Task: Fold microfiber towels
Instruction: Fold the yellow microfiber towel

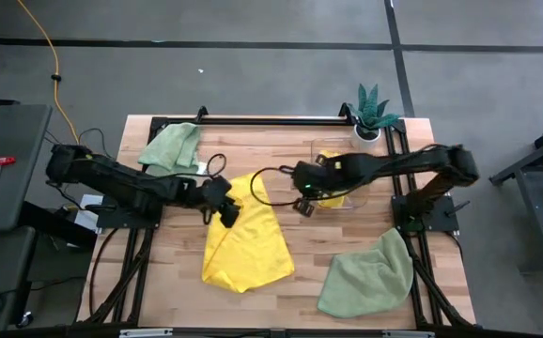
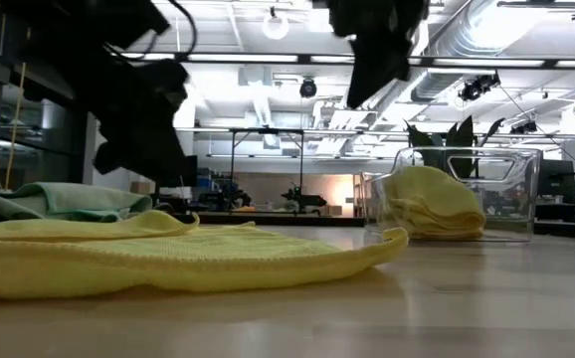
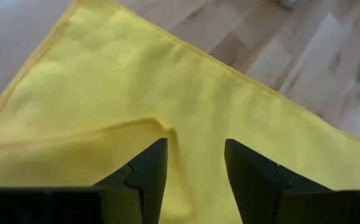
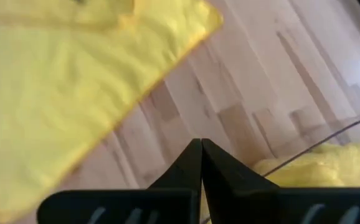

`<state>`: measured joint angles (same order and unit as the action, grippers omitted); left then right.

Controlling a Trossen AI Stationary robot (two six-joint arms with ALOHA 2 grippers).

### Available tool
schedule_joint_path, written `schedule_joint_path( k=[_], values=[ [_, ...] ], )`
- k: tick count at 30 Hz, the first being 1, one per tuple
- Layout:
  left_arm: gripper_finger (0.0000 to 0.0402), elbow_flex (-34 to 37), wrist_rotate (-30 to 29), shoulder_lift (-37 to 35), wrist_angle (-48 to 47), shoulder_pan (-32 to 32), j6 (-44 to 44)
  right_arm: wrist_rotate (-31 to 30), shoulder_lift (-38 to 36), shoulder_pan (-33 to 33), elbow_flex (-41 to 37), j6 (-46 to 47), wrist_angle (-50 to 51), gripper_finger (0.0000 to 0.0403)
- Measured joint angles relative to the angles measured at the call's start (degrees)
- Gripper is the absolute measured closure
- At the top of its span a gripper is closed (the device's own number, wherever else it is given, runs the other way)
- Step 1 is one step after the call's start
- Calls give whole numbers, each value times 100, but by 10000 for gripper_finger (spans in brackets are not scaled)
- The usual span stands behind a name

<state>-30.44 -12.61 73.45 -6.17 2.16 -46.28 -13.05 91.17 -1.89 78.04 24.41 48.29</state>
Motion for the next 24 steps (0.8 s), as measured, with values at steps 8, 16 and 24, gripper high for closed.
schedule_joint_path(
  k=[8,16,24],
  values=[
    [244,-804,-20,1202,-542,430,249,-5,-638,-2,-661,859,-572,403],
    [203,-1104,51,1607,-739,485,5,-4,-633,-2,-784,924,-633,403],
    [190,-1105,57,1635,-780,408,-334,-45,-631,35,-784,821,-638,403]
  ],
)
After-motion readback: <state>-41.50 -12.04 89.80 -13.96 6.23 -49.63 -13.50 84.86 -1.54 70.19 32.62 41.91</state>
